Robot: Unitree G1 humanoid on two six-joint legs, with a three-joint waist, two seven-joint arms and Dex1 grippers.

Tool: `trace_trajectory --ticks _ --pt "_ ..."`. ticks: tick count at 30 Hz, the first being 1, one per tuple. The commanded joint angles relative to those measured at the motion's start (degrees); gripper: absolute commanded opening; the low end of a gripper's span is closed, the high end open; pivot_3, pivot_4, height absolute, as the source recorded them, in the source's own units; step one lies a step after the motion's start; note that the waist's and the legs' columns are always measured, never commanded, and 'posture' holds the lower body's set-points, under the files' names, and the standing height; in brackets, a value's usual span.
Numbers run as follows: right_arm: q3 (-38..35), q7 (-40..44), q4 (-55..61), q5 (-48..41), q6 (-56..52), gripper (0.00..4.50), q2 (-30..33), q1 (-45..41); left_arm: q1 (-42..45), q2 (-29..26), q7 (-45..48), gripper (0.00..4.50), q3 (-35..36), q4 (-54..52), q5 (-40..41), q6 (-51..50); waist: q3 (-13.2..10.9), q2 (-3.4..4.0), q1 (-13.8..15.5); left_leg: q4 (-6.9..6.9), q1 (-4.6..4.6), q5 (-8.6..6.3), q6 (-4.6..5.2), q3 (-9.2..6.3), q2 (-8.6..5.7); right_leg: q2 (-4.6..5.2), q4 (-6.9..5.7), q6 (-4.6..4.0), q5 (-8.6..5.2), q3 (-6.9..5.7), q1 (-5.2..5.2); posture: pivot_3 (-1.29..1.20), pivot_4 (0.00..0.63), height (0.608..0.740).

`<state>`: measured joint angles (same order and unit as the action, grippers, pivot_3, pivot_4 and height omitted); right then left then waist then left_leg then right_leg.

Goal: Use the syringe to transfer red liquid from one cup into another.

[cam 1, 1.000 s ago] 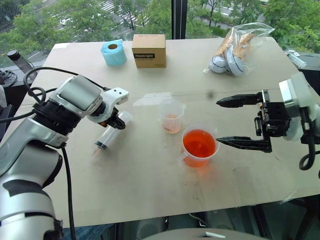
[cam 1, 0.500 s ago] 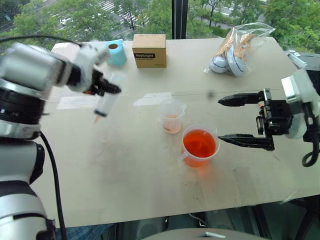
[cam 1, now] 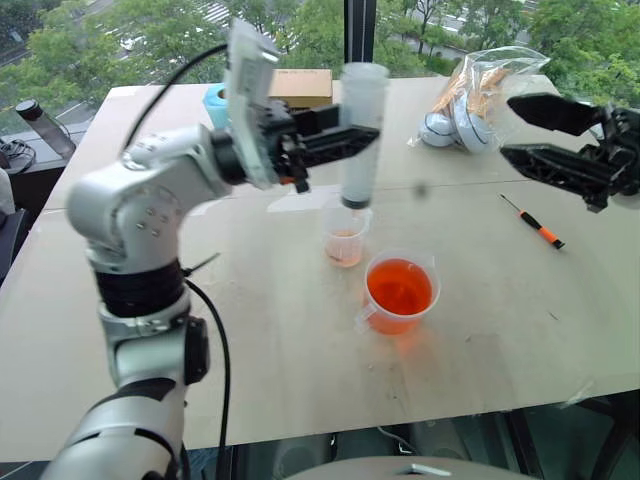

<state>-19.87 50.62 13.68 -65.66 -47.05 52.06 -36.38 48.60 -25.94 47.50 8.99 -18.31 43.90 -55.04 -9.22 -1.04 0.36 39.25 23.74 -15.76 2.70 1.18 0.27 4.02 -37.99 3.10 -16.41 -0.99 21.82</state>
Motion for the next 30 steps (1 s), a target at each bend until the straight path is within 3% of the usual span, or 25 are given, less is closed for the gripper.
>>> trace_trajectory --ticks 1,6,14,30 --pt "-3.4 -2.0 2.6 -2.5 -1.0 4.50 1.4 -1.4 -3.5 5.4 0.4 1.33 -4.9 -5.2 -1.2 9.5 0.0 0.06 0.1 0.00 -0.01 0.00 0.00 0.01 0.00 0.01 0.00 0.00 0.00 0.00 0.00 0.00 0.150 0.740" --pt "-4.2 -4.4 6.8 -3.8 -1.9 4.50 1.7 0.1 -8.9 5.7 6.4 1.33 -11.8 -5.6 -4.8 18.2 0.1 0.14 0.2 0.01 -0.02 0.00 0.01 0.07 -0.01 0.00 -0.01 0.00 0.00 0.06 -0.01 0.00 0.150 0.740" --pt "-1.2 -5.7 11.5 -3.7 -0.7 4.50 0.3 0.8 -12.2 3.6 11.3 1.33 -15.7 -3.5 -8.4 25.8 0.1 0.17 0.4 0.03 -0.02 -0.02 0.04 0.05 -0.01 -0.01 0.02 0.00 0.00 0.04 -0.03 0.00 0.150 0.740" --pt "6.1 -2.4 16.4 0.2 1.5 4.50 -2.9 2.2 -12.5 3.6 12.7 1.33 -17.8 -0.8 -9.2 27.6 0.1 0.17 0.4 0.03 -0.02 -0.03 0.05 0.00 -0.01 -0.05 0.03 0.00 0.00 -0.01 -0.04 0.00 0.150 0.740"
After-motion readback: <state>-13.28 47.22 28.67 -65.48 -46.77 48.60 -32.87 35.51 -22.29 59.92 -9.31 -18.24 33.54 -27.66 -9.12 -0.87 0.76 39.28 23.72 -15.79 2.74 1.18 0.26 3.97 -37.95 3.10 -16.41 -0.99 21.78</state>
